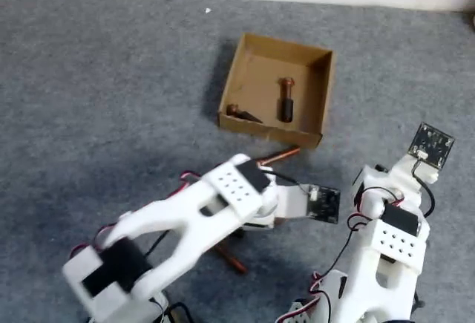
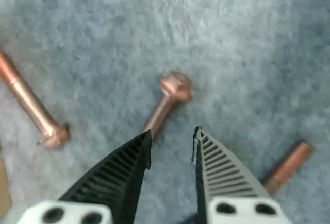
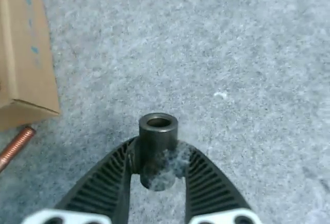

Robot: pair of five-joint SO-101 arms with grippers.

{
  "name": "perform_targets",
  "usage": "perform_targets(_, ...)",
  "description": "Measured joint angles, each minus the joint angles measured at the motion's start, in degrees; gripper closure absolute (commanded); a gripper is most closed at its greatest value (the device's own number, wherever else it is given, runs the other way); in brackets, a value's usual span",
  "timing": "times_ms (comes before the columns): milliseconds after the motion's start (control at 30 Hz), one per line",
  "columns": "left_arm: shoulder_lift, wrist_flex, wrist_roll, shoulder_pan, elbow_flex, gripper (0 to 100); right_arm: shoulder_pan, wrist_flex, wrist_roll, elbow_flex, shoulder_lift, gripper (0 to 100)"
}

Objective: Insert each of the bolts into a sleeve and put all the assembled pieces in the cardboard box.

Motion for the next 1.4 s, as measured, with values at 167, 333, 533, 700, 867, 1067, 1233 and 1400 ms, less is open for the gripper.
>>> perform_targets(167, 8.4, -0.2, -0.1, -0.3, -6.4, 84, 0.0, 0.0, 0.0, 0.0, 0.0, 99.2)
perform_targets(333, 13.7, -0.2, -0.1, 0.6, -9.8, 91, 0.0, 0.0, 0.0, 0.0, 0.0, 99.2)
perform_targets(533, 16.6, 0.0, -0.1, 1.1, -10.5, 99, 0.0, 0.0, 0.0, 0.0, 0.0, 99.2)
perform_targets(700, 16.5, 0.3, -0.1, 1.1, -10.5, 99, 0.0, 0.0, 0.0, 0.0, 0.0, 99.2)
perform_targets(867, 12.4, 2.2, 2.5, -2.9, -10.5, 99, 0.0, 0.0, 0.0, 0.0, 0.0, 99.2)
perform_targets(1067, -1.0, 2.1, 9.9, -10.5, -4.6, 99, -1.0, 0.0, 0.0, 0.0, 0.0, 99.3)
perform_targets(1233, -14.6, 2.2, 16.8, -14.1, 1.5, 99, -4.2, 0.0, 0.0, 0.0, 0.0, 99.3)
perform_targets(1400, -26.7, 2.2, 30.5, -16.6, 4.7, 99, -8.9, 0.0, -4.1, 0.0, 0.0, 99.3)
